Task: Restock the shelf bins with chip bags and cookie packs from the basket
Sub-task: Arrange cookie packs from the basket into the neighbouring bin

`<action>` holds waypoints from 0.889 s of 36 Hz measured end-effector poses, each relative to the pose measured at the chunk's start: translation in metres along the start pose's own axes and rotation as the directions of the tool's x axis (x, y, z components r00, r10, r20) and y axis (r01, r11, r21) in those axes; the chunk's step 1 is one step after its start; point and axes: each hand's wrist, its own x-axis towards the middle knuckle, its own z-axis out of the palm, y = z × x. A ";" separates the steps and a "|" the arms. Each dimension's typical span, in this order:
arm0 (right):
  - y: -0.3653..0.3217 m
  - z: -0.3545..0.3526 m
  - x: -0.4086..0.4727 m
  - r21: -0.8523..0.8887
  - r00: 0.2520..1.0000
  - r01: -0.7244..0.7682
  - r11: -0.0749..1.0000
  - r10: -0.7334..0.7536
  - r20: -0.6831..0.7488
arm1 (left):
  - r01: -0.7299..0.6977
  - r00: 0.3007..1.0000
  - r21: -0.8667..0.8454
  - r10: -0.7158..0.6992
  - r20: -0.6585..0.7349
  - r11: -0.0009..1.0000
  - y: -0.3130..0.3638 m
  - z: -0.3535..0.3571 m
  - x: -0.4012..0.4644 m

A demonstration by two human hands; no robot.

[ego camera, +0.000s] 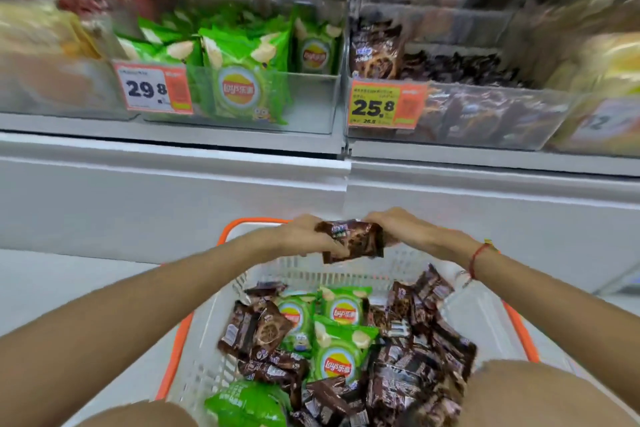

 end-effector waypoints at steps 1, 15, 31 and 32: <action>-0.004 -0.010 -0.005 0.043 0.999 -0.011 0.999 0.012 -0.030 | -0.016 1.000 -0.034 0.015 -0.027 0.999 0.011 -0.006 -0.001; -0.065 -0.130 -0.069 0.006 0.892 0.357 0.934 -0.339 -0.299 | -0.451 0.871 -0.186 0.384 -0.308 0.873 0.126 -0.024 -0.001; -0.125 -0.208 -0.015 -0.359 0.606 0.449 0.818 -0.574 -0.550 | -0.304 0.524 0.336 0.452 -0.722 0.891 0.155 -0.103 0.037; -0.130 -0.206 -0.007 -0.360 0.620 0.448 0.819 -0.574 -0.535 | -0.259 0.544 0.377 0.457 -0.704 0.889 0.151 -0.109 0.040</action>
